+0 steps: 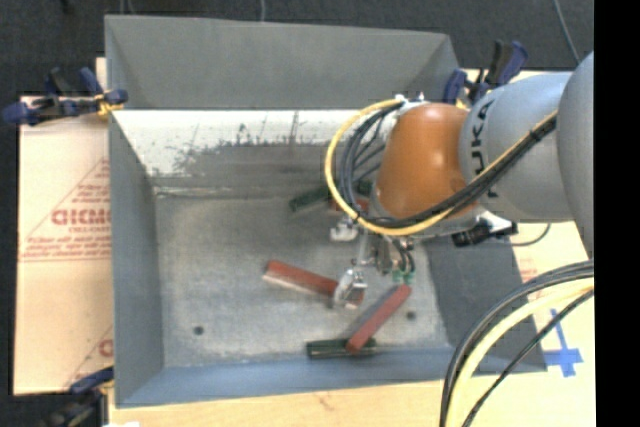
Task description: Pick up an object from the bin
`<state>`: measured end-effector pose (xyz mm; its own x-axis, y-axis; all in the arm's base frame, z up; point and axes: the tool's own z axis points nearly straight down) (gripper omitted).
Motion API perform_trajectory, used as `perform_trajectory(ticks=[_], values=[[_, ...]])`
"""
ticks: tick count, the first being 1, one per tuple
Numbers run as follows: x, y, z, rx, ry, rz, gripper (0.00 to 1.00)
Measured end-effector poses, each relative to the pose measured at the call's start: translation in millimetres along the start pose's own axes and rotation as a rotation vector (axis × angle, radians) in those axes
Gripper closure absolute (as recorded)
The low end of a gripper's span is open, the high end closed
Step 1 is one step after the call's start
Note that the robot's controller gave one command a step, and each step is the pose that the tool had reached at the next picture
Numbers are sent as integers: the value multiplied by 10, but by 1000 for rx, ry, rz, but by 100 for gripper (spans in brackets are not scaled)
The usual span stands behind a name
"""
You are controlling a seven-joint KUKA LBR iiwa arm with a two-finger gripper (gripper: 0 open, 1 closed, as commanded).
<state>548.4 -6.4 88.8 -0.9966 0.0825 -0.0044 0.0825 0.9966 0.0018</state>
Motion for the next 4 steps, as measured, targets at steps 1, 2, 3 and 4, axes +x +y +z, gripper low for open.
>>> perform_trajectory(ticks=[1, 2, 3, 4], values=[[5, -7, 2, 0, 1, 4, 100], [5, -8, 2, 0, 1, 5, 100], [-96, -5, -1643, 1, -4, 28, 100], [-89, -5, -1630, 1, -1, 28, 100]])
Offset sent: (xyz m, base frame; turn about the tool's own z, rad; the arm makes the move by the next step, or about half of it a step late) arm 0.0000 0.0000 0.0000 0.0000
